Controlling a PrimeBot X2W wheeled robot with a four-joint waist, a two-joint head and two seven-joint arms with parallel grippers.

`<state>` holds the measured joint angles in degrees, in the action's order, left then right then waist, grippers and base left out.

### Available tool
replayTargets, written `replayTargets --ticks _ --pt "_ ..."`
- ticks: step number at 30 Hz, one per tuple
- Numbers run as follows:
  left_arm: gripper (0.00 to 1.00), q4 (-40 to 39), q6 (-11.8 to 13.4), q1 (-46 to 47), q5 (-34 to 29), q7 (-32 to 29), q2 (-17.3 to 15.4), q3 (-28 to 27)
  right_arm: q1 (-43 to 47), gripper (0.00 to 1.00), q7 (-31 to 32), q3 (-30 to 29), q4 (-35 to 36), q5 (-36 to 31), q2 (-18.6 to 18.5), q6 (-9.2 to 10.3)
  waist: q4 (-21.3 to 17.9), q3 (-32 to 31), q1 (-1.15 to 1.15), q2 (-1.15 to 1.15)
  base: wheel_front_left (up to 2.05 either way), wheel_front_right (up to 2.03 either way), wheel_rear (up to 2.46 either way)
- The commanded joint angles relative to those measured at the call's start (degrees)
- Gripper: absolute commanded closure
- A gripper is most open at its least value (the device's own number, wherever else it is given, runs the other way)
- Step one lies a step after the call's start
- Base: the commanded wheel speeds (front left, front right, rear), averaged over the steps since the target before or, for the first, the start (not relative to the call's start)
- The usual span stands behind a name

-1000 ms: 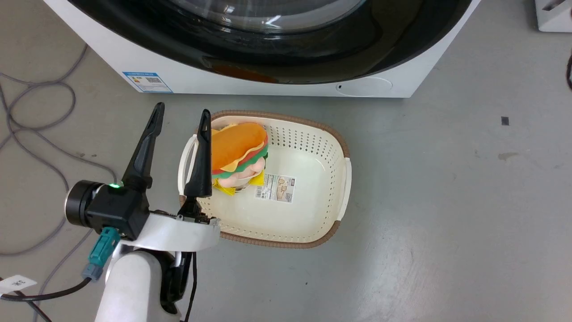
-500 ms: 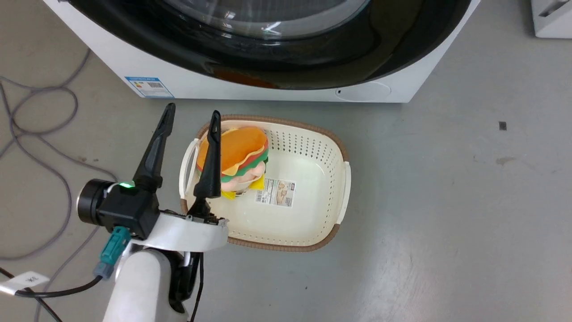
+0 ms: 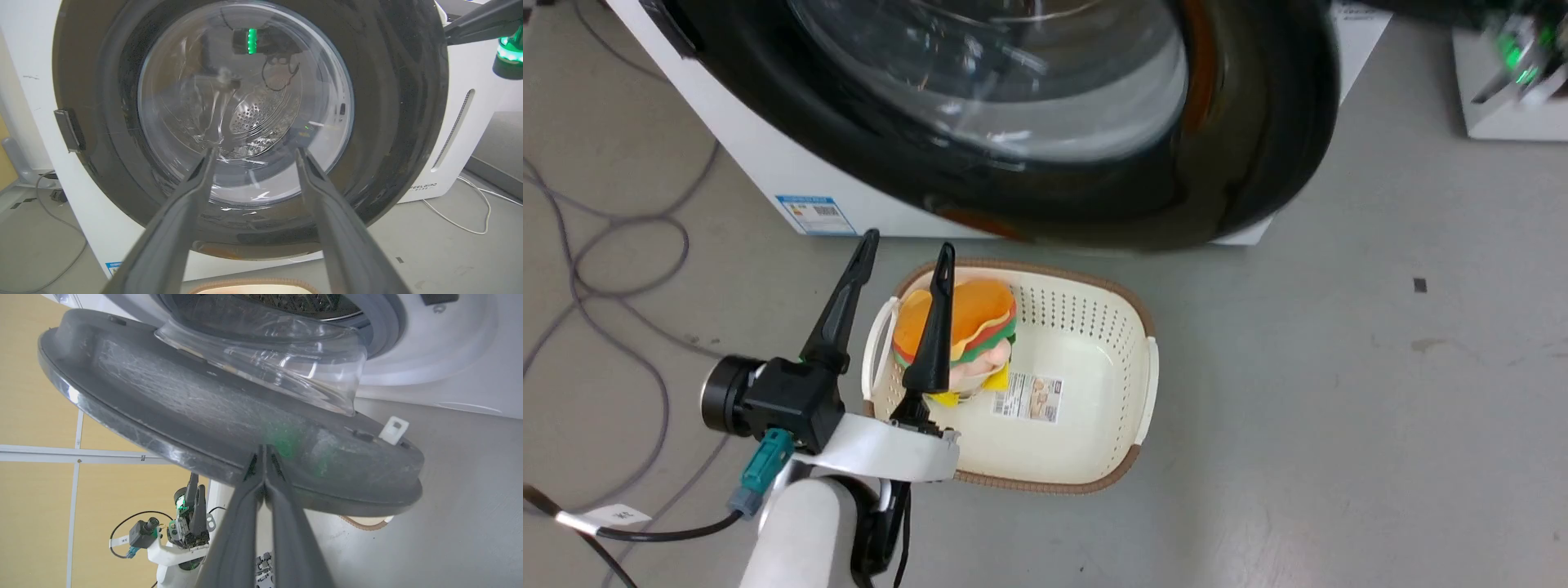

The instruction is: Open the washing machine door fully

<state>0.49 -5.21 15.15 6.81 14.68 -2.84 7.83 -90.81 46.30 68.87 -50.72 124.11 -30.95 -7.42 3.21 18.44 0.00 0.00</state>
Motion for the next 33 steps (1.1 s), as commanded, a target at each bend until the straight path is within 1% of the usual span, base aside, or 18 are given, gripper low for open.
replayTargets --ticks 1,12,13,19,26,33 --pt "0.00 0.43 0.13 -0.89 0.08 0.32 -0.04 0.03 2.56 1.00 0.18 0.73 2.17 0.47 -0.04 -0.07 -0.20 -1.18 0.00 0.00 0.00 0.00 0.00" --pt "0.00 2.84 0.53 -4.13 -0.93 0.32 -0.04 0.50 12.05 1.00 -2.50 3.77 18.75 3.30 -4.43 -0.07 -0.50 -6.52 0.00 0.00 0.00 0.00 0.00" --pt "0.00 3.77 0.57 -5.49 -1.49 0.32 -0.19 0.41 14.55 1.00 -3.51 4.18 23.63 3.90 -5.63 -0.07 -0.49 -8.05 0.00 0.00 0.00 0.00 0.00" --pt "0.00 5.33 0.67 -8.12 -2.39 0.32 -0.90 0.29 19.83 1.00 -5.69 4.45 33.71 4.88 -7.22 -0.07 0.20 -10.39 0.00 0.00 0.00 0.00 0.00" --pt "0.00 6.49 0.91 -9.73 -2.71 0.32 -1.34 0.13 24.75 1.00 -6.68 4.47 42.13 4.02 -7.84 -0.07 1.83 -12.15 0.00 0.00 0.00 0.00 0.00" --pt "0.00 7.51 1.06 -10.44 -2.72 0.32 -1.45 0.07 27.21 1.00 -7.86 4.48 45.96 2.99 -5.99 -0.07 2.67 -13.02 0.00 0.00 0.00 0.00 0.00"
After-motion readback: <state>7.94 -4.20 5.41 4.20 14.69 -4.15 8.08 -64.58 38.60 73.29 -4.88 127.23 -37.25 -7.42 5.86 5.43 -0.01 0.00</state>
